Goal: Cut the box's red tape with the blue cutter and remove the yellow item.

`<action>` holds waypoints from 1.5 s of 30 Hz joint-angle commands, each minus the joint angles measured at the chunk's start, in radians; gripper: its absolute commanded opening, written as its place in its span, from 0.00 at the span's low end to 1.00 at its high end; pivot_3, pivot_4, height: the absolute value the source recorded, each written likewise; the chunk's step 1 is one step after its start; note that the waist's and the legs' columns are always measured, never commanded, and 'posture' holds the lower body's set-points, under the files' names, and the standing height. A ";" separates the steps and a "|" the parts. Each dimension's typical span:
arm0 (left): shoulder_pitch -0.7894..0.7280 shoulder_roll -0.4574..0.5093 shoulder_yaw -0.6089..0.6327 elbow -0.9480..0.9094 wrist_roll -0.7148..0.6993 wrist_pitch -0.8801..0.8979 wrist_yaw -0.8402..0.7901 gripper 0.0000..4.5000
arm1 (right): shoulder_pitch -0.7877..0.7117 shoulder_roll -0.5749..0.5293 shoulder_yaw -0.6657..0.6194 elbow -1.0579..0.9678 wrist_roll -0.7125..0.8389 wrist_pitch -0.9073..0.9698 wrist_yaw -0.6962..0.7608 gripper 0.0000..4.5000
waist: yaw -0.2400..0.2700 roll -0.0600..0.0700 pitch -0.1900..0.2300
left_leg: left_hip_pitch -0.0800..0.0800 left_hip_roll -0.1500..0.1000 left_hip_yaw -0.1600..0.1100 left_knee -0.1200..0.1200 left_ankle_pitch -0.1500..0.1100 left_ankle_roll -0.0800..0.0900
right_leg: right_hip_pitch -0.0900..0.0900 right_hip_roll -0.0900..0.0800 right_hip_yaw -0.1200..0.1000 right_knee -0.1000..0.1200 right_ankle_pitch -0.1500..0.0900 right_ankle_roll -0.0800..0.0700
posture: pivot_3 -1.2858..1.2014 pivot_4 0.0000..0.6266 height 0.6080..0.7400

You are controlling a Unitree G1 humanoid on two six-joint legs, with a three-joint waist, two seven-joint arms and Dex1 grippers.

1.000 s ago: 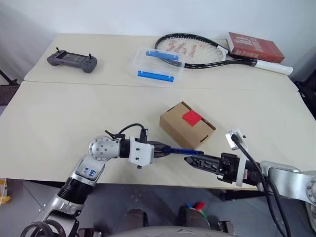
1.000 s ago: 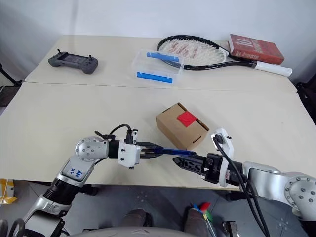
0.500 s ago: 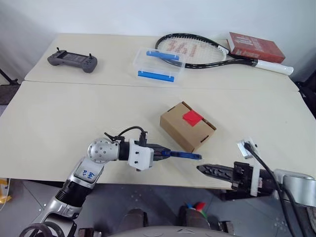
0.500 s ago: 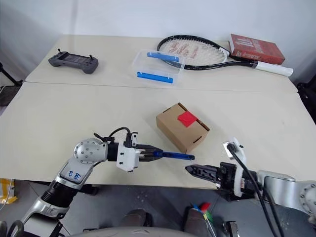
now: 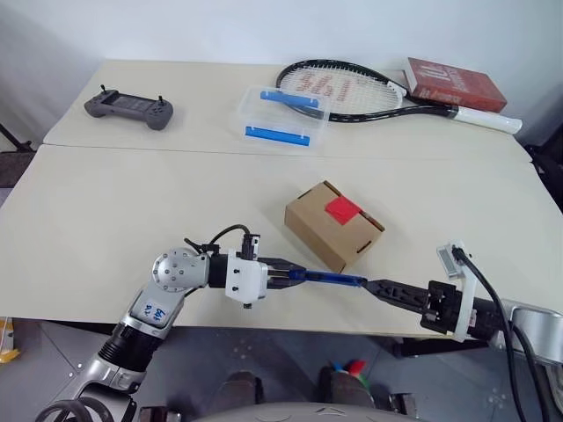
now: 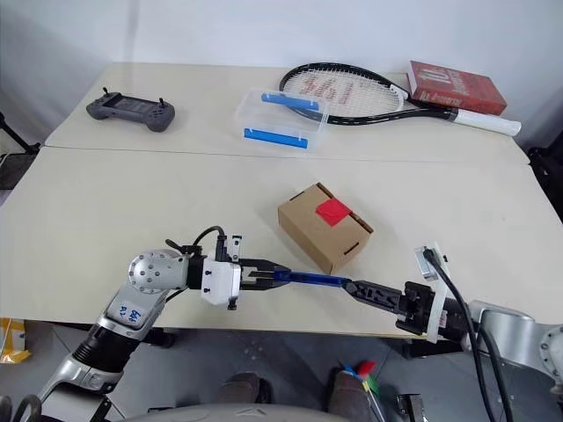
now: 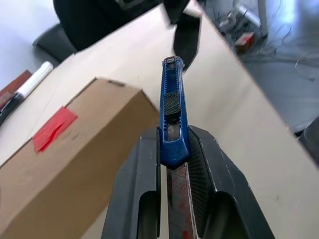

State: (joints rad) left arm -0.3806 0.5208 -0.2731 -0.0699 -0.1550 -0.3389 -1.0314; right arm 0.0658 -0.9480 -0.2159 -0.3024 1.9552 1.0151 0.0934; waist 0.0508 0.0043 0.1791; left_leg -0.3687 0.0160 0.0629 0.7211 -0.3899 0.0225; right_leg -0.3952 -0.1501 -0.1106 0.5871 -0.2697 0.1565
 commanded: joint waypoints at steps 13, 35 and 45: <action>-0.002 -0.042 0.007 -0.025 -0.025 -0.056 -0.001 0.10 | -0.146 0.075 0.079 0.081 0.017 0.111 0.037 1.00 | -0.002 0.000 0.000 | 0.000 0.000 0.000 0.000 0.000 0.000 | 0.000 0.000 0.000 0.000 0.000 0.000 | 0.52 0.24 1.00; -0.012 -0.049 0.005 -0.020 -0.034 -0.067 -0.017 0.10 | -0.251 0.082 0.109 0.143 0.017 0.215 0.170 0.23 | -0.001 0.000 0.000 | 0.000 0.000 0.000 0.000 0.000 0.000 | -0.001 0.000 0.000 0.000 0.000 0.000 | 0.52 0.24 1.00; -0.011 -0.050 0.002 -0.022 -0.029 -0.072 -0.015 0.10 | -0.272 0.066 0.141 0.159 0.017 0.230 0.184 0.23 | -0.002 0.000 0.000 | 0.000 0.000 0.000 0.000 0.000 0.000 | -0.001 0.000 0.000 0.000 0.000 0.000 | 0.52 0.24 1.00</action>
State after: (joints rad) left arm -0.3833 0.4769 -0.2738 -0.0629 -0.1706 -0.3937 -1.0492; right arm -0.1933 -0.8700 -0.0777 -0.1385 1.9538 1.2446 0.2661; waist 0.0491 0.0045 0.1791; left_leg -0.3692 0.0162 0.0632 0.7209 -0.3899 0.0226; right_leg -0.3957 -0.1500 -0.1108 0.5872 -0.2697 0.1566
